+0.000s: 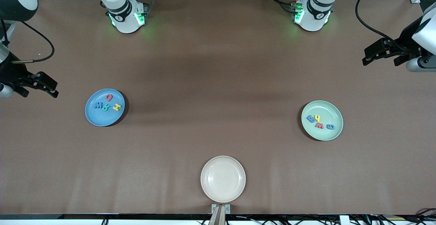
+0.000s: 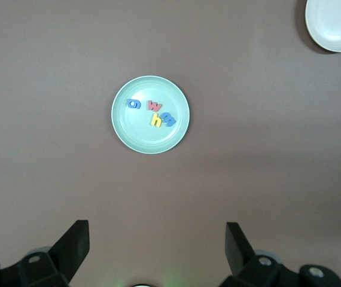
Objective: Sort uppercase to blue plate, lowercase to green plate
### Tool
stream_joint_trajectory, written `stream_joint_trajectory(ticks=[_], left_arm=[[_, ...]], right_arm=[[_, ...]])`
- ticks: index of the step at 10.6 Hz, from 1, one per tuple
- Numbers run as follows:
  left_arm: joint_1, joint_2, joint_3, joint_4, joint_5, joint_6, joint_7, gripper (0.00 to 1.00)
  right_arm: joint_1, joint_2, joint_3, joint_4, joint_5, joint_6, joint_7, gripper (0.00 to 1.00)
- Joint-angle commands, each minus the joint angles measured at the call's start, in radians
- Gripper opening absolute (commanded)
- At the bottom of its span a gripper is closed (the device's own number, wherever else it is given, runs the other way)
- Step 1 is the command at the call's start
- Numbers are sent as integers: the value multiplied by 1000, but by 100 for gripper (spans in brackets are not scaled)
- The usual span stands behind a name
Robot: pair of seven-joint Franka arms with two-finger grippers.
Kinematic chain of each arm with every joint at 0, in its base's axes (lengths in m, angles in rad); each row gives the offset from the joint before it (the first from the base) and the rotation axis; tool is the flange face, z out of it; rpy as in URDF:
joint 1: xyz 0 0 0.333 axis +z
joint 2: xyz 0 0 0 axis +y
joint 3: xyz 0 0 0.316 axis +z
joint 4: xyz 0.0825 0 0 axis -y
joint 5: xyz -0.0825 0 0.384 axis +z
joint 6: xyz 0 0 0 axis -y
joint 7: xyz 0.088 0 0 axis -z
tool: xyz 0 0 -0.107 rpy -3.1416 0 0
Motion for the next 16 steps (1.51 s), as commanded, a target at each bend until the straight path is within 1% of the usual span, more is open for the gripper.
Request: stream_joint_trajectory(ticks=[1,8,10,12,14,16], left_arm=[[-1,-6,-2,8,-26,-21,0,100],[-6,-5,-2,8,-47,-32,0,100],[-4,-5,-19,8,-47,-34,-1,100],[-4,-5,-20,8,-47,-34,-3,100],[-4,-5,-20,8,-57,-34,-3,100],[-3,-5,-20,8,-55,-34,-3,100]], right_arm=[[-21,-29,21,33,3,-96,2,100],[-22,-18,22,106,1,-397,5,100],[-22,-18,22,99,3,-417,5,100],[-21,-18,22,96,3,-420,5,100],[-21,-24,22,65,9,-428,11,100],[-21,-30,21,68,13,-431,0,100]])
